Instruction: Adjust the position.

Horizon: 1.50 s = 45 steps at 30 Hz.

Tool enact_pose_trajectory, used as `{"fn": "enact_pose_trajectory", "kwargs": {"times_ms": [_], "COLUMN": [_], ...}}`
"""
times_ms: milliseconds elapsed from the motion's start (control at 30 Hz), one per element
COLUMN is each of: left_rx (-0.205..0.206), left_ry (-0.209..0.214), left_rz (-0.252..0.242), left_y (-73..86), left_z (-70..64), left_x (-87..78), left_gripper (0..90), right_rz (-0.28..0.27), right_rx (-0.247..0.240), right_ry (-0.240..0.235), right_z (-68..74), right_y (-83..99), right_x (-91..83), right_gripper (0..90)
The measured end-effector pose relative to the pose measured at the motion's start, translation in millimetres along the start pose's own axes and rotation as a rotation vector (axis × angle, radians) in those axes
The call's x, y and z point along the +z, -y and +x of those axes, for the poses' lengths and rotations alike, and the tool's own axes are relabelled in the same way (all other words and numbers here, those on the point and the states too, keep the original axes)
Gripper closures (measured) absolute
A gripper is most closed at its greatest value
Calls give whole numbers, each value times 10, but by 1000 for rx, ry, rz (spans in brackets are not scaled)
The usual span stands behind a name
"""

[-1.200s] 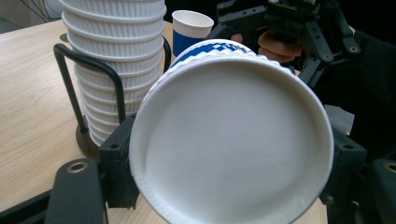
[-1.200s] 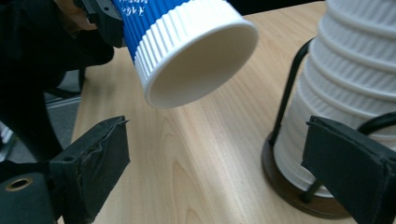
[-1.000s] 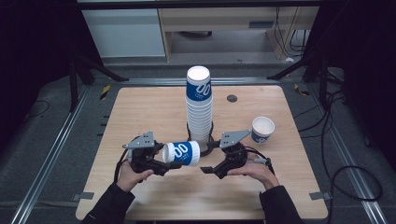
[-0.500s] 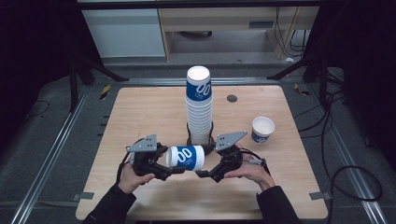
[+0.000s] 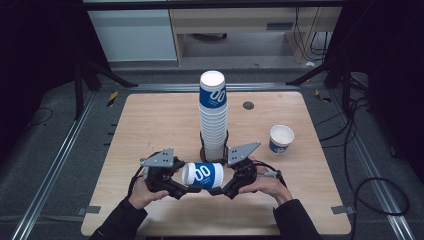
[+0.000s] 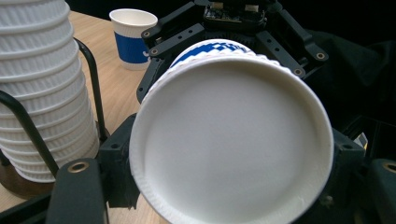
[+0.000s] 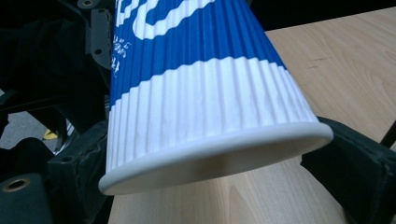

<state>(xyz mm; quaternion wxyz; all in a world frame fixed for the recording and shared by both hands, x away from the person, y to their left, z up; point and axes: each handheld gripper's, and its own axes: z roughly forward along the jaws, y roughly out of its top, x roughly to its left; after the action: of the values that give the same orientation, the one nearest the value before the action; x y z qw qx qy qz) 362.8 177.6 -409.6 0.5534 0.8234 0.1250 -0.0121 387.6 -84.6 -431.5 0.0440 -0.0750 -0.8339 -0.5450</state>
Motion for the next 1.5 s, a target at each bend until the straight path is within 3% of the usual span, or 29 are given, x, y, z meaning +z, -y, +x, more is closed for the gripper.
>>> {"fn": "enact_pose_trajectory", "kwargs": {"times_ms": [467,900,1167,1500], "left_rx": [-1,-16,-4,10], "left_ry": [15,7,-25,-34], "left_rz": [16,25,139,279], "left_y": [6,-23,26,98], "left_z": [3,20,60,62], "left_x": [9,-98,-95,78], "left_gripper": [254,194,159,146], "right_rz": [-6,9,90,226], "right_rx": [-8,-38,-79,-123], "right_ry": [-39,0,67,75], "right_z": [20,18,21,49], "right_y": [22,3,12,76], "right_x": [26,-54,-114,83], "right_gripper": [160,166,164,162]}}
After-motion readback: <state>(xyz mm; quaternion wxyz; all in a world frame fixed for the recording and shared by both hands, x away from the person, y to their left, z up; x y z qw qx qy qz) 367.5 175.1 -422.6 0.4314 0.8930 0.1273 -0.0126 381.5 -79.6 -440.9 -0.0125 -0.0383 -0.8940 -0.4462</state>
